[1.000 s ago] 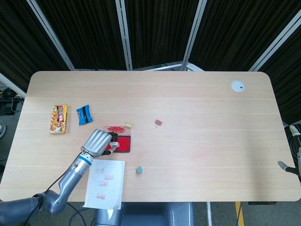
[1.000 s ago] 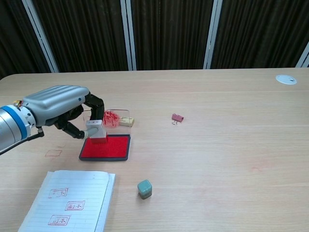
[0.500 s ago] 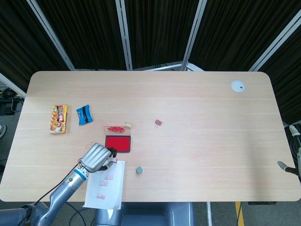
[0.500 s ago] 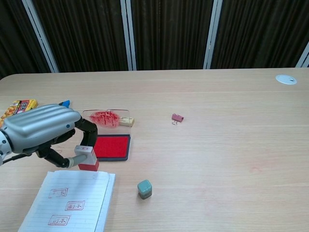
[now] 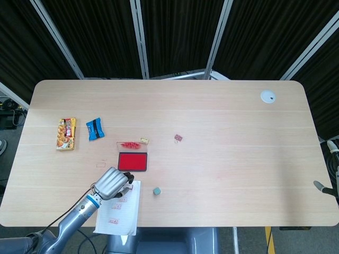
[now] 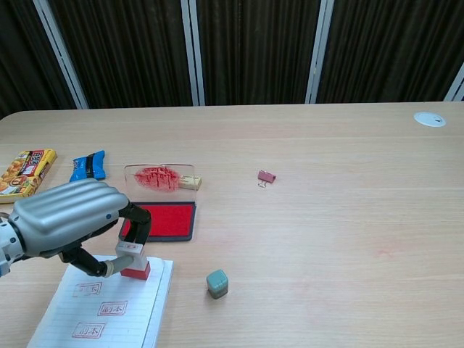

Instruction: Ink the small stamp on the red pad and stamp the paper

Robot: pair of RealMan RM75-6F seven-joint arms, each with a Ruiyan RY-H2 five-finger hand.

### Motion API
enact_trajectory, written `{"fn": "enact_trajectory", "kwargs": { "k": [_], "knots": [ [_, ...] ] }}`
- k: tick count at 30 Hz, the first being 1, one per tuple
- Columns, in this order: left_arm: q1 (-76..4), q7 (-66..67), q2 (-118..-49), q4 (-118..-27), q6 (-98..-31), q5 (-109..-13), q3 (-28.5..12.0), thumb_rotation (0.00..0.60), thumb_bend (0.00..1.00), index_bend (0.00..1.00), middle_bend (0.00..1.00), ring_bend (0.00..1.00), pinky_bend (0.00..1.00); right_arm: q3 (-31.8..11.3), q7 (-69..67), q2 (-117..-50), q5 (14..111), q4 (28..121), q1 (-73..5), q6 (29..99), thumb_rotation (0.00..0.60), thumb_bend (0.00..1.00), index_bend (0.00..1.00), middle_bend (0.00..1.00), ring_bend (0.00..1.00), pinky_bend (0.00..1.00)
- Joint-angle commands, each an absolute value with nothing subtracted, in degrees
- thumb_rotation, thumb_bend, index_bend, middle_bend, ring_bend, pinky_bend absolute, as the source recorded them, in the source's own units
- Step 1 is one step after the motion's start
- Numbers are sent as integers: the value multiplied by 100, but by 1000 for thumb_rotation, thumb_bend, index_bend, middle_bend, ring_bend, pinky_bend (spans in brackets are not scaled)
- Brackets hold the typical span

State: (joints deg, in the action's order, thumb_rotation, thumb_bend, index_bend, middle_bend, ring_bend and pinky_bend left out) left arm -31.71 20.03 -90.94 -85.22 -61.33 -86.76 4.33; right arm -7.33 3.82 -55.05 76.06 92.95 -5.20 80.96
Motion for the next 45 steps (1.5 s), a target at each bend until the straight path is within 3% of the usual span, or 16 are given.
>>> {"fn": "enact_trajectory", "kwargs": {
  "k": [1,45],
  "knots": [
    [-3151,2010,-9139,-8455,-6132,-8701,449,600,393,570,552,854,913,-732,381,-5506,7602,9290,-518,8094,600,0,0,0,0,0],
    [-2967,1902,-9484,-7781,-5942,-8775,557,600,393,574,555,854,913,-727,385,-5528,7589,9254,-526,8062,600,0,0,0,0,0]
  ]
}}
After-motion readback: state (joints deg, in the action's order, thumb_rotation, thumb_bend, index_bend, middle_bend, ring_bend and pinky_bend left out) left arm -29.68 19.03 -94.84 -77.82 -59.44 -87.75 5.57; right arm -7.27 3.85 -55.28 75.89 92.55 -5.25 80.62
